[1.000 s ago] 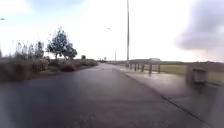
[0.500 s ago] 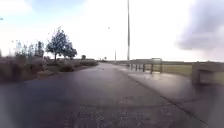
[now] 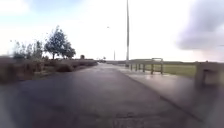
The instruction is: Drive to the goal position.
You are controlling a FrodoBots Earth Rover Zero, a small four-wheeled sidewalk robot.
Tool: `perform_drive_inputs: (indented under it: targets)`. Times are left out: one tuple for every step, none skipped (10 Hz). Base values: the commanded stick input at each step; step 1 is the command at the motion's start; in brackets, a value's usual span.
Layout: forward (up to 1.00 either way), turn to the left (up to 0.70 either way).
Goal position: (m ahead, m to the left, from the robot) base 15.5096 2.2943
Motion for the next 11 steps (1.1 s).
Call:
perform_drive_inputs:
  targets:
    - [0.45, 0.0]
    - [0.45, 0.0]
    - [0.45, 0.0]
    - [0.45, 0.0]
    - [0.45, 0.0]
    - [0.45, 0.0]
    - [0.45, 0.0]
    - [0.45, 0.0]
    - [0.45, 0.0]
    - [0.45, 0.0]
    - [0.45, 0.0]
